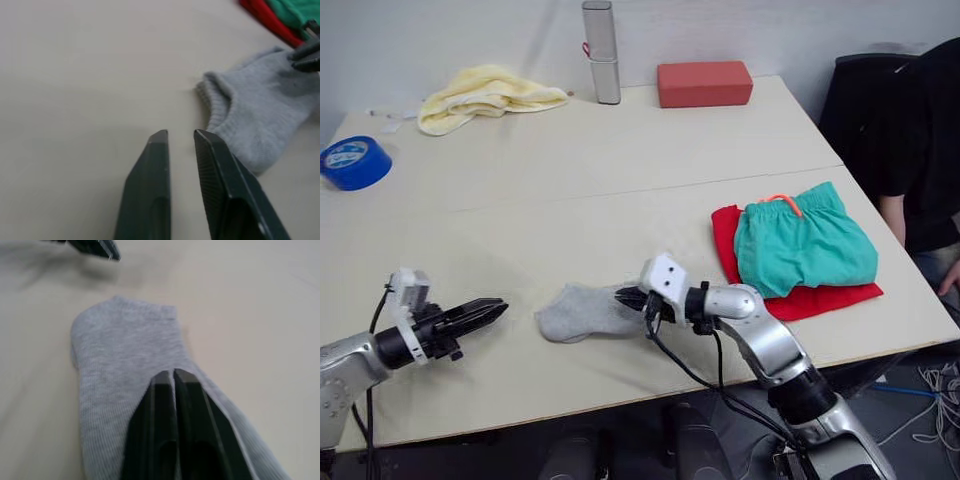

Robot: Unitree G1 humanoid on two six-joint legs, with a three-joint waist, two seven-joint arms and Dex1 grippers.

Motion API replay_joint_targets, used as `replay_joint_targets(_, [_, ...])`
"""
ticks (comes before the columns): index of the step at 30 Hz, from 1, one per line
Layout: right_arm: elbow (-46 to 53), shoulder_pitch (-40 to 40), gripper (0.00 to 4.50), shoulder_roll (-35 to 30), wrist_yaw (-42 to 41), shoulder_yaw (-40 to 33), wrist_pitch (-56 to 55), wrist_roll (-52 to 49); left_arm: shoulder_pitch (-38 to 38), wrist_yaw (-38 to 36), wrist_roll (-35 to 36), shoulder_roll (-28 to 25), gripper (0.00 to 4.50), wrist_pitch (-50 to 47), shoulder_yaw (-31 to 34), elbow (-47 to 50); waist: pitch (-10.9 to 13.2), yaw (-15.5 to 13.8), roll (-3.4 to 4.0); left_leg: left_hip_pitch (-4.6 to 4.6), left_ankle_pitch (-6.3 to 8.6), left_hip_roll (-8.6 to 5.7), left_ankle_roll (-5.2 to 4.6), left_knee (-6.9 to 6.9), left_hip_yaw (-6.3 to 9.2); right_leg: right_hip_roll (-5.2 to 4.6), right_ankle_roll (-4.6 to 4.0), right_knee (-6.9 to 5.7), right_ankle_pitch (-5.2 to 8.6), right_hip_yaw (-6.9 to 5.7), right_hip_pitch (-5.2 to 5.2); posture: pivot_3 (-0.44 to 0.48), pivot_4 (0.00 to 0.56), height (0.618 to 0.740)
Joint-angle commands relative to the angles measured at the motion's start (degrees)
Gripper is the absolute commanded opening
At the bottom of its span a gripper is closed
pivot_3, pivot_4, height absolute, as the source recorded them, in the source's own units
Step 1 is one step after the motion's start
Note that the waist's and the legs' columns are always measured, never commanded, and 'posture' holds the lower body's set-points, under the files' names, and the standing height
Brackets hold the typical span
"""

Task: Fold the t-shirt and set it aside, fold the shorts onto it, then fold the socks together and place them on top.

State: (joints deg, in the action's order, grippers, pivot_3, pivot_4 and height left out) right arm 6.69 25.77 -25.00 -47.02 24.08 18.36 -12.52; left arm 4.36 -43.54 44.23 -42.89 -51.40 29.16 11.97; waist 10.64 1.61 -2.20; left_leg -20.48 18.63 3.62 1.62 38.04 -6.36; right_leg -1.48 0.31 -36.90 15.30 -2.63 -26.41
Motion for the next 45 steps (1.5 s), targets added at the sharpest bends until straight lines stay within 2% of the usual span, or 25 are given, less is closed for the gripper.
replay_joint_targets(1, [-2.7,1.1,0.0,0.6,-0.9,0.9,-3.8,3.6,-1.4,4.1,11.9,-4.1,2.15,-20.8,6.1,0.4,0.0,-0.1,-0.06,0.0,0.0,-0.01,0.0,0.02,0.0,-0.03,0.0,0.0,0.0,0.0,0.02,0.0,0.15,0.74])
replay_joint_targets(4, [-5.1,1.9,0.0,1.8,-1.1,0.9,-4.6,5.2,-3.4,9.1,16.9,-6.7,3.12,-37.5,7.2,-3.0,-0.1,0.2,-0.09,0.05,0.01,-0.07,-0.04,0.06,-0.01,-0.08,0.01,-0.02,-0.01,0.02,0.07,0.0,0.15,0.74])
replay_joint_targets(7, [-7.0,2.6,0.0,2.3,-2.2,0.8,-6.3,6.4,-6.4,17.6,25.5,-5.2,4.02,-41.1,6.1,-8.1,-0.1,0.2,-0.09,0.11,-0.01,-0.06,0.01,0.01,0.0,-0.07,-0.05,-0.12,0.02,0.01,0.07,0.0,0.15,0.74])
replay_joint_targets(12, [-7.9,2.9,0.0,2.3,-4.0,0.6,-8.4,7.4,-11.7,33.2,34.3,2.2,4.02,-41.1,5.4,-10.4,-0.1,-0.2,-0.09,0.17,-0.02,-0.05,0.13,0.02,0.08,-0.13,-0.15,-0.25,0.08,-0.04,0.11,0.0,0.15,0.74])
replay_joint_targets(15, [-8.5,2.7,0.0,2.3,-5.0,0.4,-9.1,7.9,-13.2,41.2,41.5,4.4,4.02,-41.1,3.9,-12.2,-0.1,-0.1,-0.09,0.32,-0.03,-0.08,0.13,0.07,0.25,-0.16,-0.15,-0.2,0.08,-0.16,0.42,0.0,0.15,0.74])
replay_joint_targets(18, [-9.0,2.5,0.0,2.4,-5.3,0.3,-9.6,8.6,-11.0,49.1,51.6,3.5,4.02,-37.9,-2.6,-10.1,-0.1,-0.1,-0.07,0.46,-0.01,-0.07,0.17,0.05,0.37,-0.16,-0.15,-0.11,0.08,-0.24,0.64,0.0,0.15,0.74])
replay_joint_targets(23, [-9.0,2.3,0.0,3.2,-4.9,-0.2,-9.0,8.6,-7.9,62.7,66.8,1.1,4.02,-25.9,-14.5,-8.4,-0.1,-0.2,-0.05,0.83,0.06,-0.07,0.24,-0.02,0.37,-0.23,-0.18,-0.03,0.11,-0.25,1.01,0.0,0.15,0.74])
replay_joint_targets(27, [-9.0,2.3,0.0,3.4,-5.0,-0.3,-8.8,8.8,-9.4,66.3,68.8,2.0,4.02,-20.6,-19.8,-8.4,-0.2,-0.7,0.09,0.92,0.05,-0.15,0.23,-0.02,0.36,-0.26,-0.17,-0.01,0.11,-0.25,1.1,0.0,0.15,0.74])
replay_joint_targets(30, [-8.9,2.2,0.0,3.6,-5.3,-0.2,-8.7,8.9,-13.2,67.7,68.8,7.0,4.02,-17.9,-22.1,-10.0,-0.2,-1.7,0.25,1.06,0.01,-0.2,0.27,-0.01,0.34,-0.24,-0.13,0.07,0.13,-0.26,1.28,0.0,0.15,0.74])
replay_joint_targets(33, [-8.8,2.2,0.0,3.6,-5.6,-0.4,-8.7,9.0,-14.5,68.6,68.8,8.8,4.02,-17.5,-23.5,-9.9,-0.2,-1.8,0.24,1.21,-0.05,-0.3,0.26,0.01,0.52,-0.2,-0.01,0.29,0.1,-0.29,1.65,0.0,0.15,0.74])
replay_joint_targets(36, [-8.8,2.2,0.0,3.5,-5.6,-0.6,-8.7,9.2,-14.1,69.3,68.8,8.0,3.41,-16.7,-23.6,-10.5,-0.2,-1.5,0.24,1.27,-0.04,-0.29,0.25,-0.01,0.56,-0.19,0.06,0.4,0.09,-0.31,1.78,0.0,0.15,0.74])
replay_joint_targets(41, [-8.9,2.2,0.0,3.2,-5.7,-0.9,-9.0,9.4,-13.1,69.7,68.8,5.4,1.77,-14.9,-23.3,-9.2,-0.2,-1.4,0.24,1.25,-0.02,-0.23,0.35,-0.02,0.58,-0.14,0.11,0.41,0.15,-0.31,1.76,0.0,0.15,0.74])
replay_joint_targets(45, [-8.5,2.0,0.0,2.9,-5.9,-1.1,-9.1,9.3,-13.1,69.5,68.8,5.6,0.49,-13.4,-24.4,-8.8,-0.2,-1.3,0.27,1.25,0.0,-0.16,0.39,-0.04,0.57,-0.07,0.05,0.43,0.19,-0.32,1.74,0.0,0.15,0.74])
